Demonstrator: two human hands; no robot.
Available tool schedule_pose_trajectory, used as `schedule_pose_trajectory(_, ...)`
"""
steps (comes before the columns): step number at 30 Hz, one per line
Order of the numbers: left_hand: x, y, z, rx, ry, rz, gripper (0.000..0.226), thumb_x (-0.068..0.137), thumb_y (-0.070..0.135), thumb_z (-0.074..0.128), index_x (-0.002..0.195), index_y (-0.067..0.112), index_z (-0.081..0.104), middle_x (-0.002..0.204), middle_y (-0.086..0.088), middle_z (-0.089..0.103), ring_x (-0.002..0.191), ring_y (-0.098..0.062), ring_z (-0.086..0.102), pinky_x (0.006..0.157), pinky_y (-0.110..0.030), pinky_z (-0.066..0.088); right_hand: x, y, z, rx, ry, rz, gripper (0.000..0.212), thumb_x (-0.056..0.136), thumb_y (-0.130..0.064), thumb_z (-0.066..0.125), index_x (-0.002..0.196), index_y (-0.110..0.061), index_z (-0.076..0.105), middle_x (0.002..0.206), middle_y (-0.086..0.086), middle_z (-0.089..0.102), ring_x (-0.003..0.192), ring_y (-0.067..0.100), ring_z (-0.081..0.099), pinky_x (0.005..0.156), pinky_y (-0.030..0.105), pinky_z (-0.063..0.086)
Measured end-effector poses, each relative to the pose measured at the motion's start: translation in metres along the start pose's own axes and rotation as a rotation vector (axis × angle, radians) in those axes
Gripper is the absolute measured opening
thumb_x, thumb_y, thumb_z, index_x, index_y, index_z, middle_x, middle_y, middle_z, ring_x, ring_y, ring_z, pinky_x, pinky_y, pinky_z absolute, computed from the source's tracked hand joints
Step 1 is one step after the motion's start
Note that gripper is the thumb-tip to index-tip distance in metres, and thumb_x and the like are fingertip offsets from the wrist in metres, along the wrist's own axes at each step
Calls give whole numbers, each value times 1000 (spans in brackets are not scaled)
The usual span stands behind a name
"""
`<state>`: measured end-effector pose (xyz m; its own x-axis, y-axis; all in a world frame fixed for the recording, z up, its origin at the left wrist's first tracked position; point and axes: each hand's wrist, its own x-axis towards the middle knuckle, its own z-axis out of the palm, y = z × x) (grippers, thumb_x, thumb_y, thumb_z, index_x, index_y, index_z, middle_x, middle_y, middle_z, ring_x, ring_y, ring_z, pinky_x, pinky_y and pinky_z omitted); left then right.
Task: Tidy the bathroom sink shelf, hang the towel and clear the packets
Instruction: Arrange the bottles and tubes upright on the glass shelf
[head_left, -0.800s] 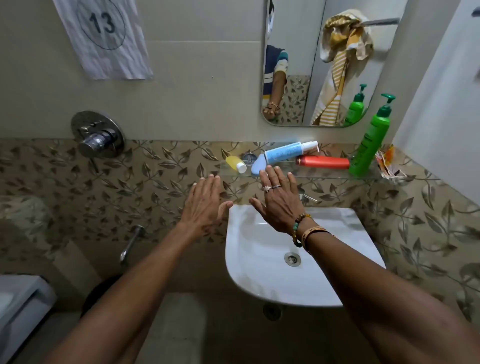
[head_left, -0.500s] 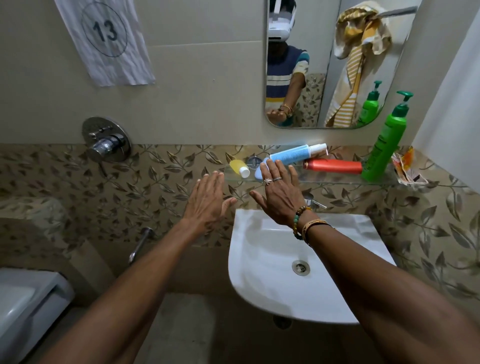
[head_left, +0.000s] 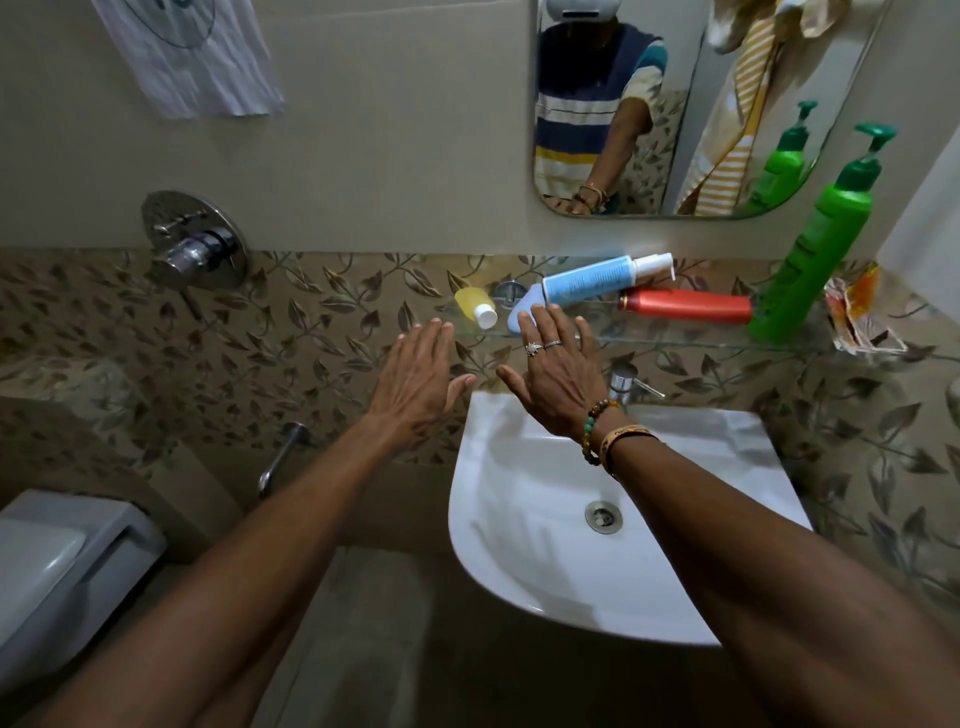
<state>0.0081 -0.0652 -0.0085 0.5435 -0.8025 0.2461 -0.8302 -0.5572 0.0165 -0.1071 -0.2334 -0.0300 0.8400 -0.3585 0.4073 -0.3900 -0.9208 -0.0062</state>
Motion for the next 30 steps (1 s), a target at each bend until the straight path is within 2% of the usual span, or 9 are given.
schedule_pose_trajectory(8, 23, -25, 6, -31, 7, 62, 77, 102, 52, 37, 157, 5, 13, 164, -16, 15, 152, -31, 13, 124, -45, 13, 22, -6, 2, -62, 9, 31, 74, 100, -57, 34, 155, -9, 26, 162, 14, 22, 151, 31, 16, 121, 53, 12)
schedule_pose_trajectory(22, 58, -86, 4, -81, 53, 152, 77, 100, 54, 38, 155, 4, 20, 161, -17, 25, 149, -32, 22, 122, -44, 17, 54, -42, -3, -170, 70, 126, 73, 98, -57, 37, 152, -8, 32, 157, 12, 33, 147, 32, 26, 119, 53, 15)
schedule_pose_trajectory(30, 72, -78, 8, -95, 9, 152, 76, 102, 53, 34, 157, 6, 11, 165, -16, 14, 152, -31, 13, 125, -44, 11, 65, -33, -1, -158, 76, 90, 68, 98, -54, 41, 150, -10, 36, 156, 11, 36, 146, 31, 29, 118, 52, 17)
